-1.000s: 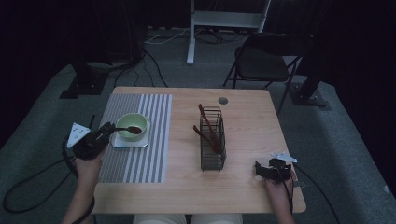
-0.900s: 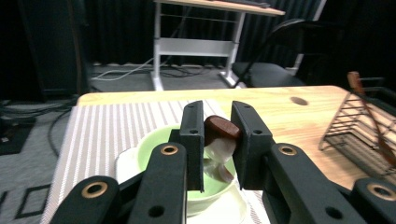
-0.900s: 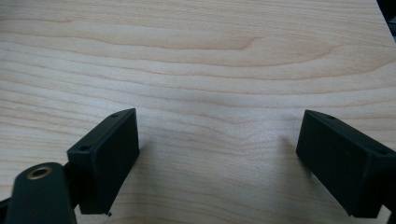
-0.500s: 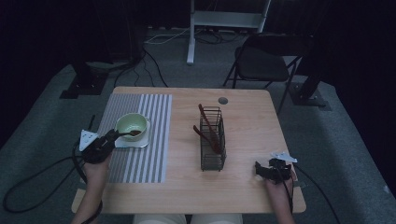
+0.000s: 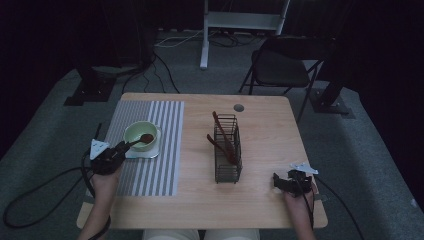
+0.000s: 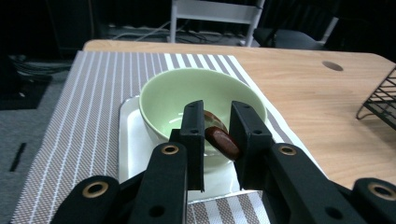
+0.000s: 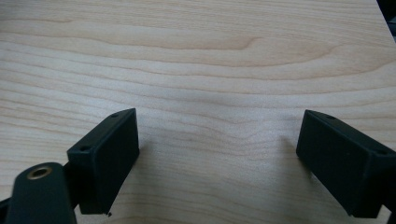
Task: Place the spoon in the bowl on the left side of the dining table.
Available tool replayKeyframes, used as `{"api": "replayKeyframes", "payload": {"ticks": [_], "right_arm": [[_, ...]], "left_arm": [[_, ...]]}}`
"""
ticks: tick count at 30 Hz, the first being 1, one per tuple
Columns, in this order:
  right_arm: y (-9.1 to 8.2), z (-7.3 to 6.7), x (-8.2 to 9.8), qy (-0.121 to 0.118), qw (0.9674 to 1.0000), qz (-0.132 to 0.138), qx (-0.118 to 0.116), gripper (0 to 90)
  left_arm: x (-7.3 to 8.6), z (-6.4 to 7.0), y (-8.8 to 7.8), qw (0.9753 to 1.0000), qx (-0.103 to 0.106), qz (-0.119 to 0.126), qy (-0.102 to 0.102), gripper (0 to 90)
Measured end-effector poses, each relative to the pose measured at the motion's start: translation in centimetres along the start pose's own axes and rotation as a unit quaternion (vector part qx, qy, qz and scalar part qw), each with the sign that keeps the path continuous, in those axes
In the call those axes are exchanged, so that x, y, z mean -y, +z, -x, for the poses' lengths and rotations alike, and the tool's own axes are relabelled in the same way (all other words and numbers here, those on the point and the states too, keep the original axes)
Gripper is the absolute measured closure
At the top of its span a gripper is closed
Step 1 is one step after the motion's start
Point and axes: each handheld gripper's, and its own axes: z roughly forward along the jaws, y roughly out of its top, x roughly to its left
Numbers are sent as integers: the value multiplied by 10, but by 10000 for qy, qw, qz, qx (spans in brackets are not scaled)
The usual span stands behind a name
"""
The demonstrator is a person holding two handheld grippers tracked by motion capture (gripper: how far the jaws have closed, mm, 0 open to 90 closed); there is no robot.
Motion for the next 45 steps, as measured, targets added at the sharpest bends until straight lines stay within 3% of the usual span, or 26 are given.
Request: {"api": "replayKeyframes", "payload": {"ticks": [1, 5, 9, 12, 14, 16, 21, 24, 26, 31, 45], "right_arm": [[0, 0, 0, -3, 10000, -1, 0, 124], [0, 0, 0, 0, 10000, -1, 0, 124], [0, 0, 0, 0, 10000, 0, 0, 124], [0, 0, 0, 0, 10000, -1, 0, 124], [0, 0, 0, 5, 10000, -3, 0, 124], [0, 0, 0, 4, 10000, -3, 0, 124], [0, 0, 0, 3, 10000, -3, 1, 124], [0, 0, 0, 0, 10000, -5, 2, 124], [0, 0, 0, 2, 10000, -6, 2, 124], [0, 0, 0, 5, 10000, -5, 0, 124], [0, 0, 0, 6, 10000, -5, 1, 124]], "left_arm": [[2, 0, 1, 10000, 16, -55, -2, 650], [6, -2, 5, 9997, -1, -226, -34, 486], [6, -4, 5, 9992, 3, -317, -246, 307], [7, -5, 3, 9990, -73, -325, -290, 197], [9, -7, 2, 9988, -75, -374, -317, 185], [10, -8, 1, 9984, -101, -453, -336, 83], [14, -8, -8, 9990, -125, -316, -299, 83], [17, -8, -12, 9989, -190, -386, -165, 83], [19, -9, -14, 9988, -87, -441, -194, 0], [27, -5, -20, 9980, -90, -604, 167, 0], [55, -9, -35, 9963, -191, -827, 122, 0]]}}
